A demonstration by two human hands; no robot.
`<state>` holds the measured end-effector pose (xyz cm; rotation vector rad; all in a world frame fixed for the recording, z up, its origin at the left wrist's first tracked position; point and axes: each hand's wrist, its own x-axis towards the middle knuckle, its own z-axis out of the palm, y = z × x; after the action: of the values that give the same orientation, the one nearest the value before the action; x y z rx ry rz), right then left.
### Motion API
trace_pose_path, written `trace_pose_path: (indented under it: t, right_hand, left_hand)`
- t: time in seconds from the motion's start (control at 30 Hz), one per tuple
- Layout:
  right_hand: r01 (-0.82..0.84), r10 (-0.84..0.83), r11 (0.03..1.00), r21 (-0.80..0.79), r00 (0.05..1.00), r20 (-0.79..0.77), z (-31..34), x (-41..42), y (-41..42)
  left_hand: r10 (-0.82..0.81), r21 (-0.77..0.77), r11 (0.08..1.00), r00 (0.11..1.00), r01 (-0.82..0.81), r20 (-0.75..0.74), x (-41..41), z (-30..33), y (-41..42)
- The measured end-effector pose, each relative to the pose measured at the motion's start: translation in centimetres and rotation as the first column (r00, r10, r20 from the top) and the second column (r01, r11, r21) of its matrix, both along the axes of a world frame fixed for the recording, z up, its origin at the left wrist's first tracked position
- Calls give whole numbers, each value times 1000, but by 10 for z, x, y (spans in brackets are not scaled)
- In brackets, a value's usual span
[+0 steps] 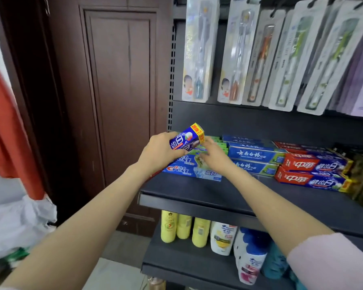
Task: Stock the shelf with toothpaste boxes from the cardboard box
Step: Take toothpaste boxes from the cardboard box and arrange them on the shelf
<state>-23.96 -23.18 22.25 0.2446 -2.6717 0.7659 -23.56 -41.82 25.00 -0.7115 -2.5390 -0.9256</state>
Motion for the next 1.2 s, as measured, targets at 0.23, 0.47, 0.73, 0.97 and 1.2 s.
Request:
trace_pose_path:
  t: [0.23, 0.47, 0.73, 0.97, 1.2]
  right_hand:
    - [-103, 242, 485, -869, 970, 20, 8, 60, 21]
    - [-27, 29, 369, -929, 999, -18, 5, 97, 84]
    - [405, -382, 914, 34, 884, -269, 2, 162, 182]
    - [365, -330, 854, 371, 931, -156, 4, 189, 271]
    - [336, -310, 817, 469, 941, -134, 1, 165, 332]
  left_hand:
    - [-127, 53, 991, 987, 122, 99, 20, 8, 35]
    - [-295, -8, 953, 932, 303, 212, 42, 7, 92]
    - [-242, -315, 914, 967, 256, 82, 68, -2, 190]
    - [-243, -391, 894, 970, 218, -16, 99, -11, 287]
    - [-233, -361, 901, 971, 240, 63, 77, -29, 336]
